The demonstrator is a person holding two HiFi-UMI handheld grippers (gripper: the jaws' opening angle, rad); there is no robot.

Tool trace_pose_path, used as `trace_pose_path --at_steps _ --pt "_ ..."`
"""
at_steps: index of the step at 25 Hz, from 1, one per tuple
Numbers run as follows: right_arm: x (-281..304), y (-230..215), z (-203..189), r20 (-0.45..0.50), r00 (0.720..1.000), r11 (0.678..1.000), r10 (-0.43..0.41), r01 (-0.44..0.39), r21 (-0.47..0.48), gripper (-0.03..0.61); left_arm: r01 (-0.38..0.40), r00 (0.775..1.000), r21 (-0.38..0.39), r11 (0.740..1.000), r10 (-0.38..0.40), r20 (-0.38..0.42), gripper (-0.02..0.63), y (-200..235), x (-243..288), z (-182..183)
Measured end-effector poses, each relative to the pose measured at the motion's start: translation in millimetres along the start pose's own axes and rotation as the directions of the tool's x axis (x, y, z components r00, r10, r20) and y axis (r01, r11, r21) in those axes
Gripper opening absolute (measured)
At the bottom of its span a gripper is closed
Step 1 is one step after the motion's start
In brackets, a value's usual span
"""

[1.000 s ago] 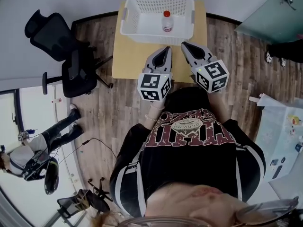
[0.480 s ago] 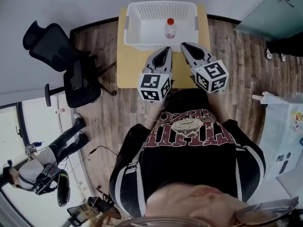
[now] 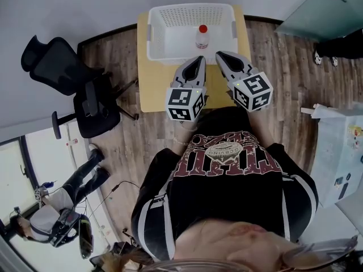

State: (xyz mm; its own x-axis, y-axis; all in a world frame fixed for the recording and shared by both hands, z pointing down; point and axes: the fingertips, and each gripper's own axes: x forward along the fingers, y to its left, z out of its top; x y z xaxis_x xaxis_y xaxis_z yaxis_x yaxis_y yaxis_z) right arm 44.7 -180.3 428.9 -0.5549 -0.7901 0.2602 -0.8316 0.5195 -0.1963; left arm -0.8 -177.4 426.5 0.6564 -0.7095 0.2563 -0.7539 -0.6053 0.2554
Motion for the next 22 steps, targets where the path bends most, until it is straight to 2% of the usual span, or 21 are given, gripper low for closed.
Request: trace_pose_path --at_steps 22 --pt "32 -16 -4 -0.037 0.996 0.997 -0.08 0.08 0.016 0.017 0.06 0.998 0.006 0.998 -0.06 -0.037 0.048 25 14 1"
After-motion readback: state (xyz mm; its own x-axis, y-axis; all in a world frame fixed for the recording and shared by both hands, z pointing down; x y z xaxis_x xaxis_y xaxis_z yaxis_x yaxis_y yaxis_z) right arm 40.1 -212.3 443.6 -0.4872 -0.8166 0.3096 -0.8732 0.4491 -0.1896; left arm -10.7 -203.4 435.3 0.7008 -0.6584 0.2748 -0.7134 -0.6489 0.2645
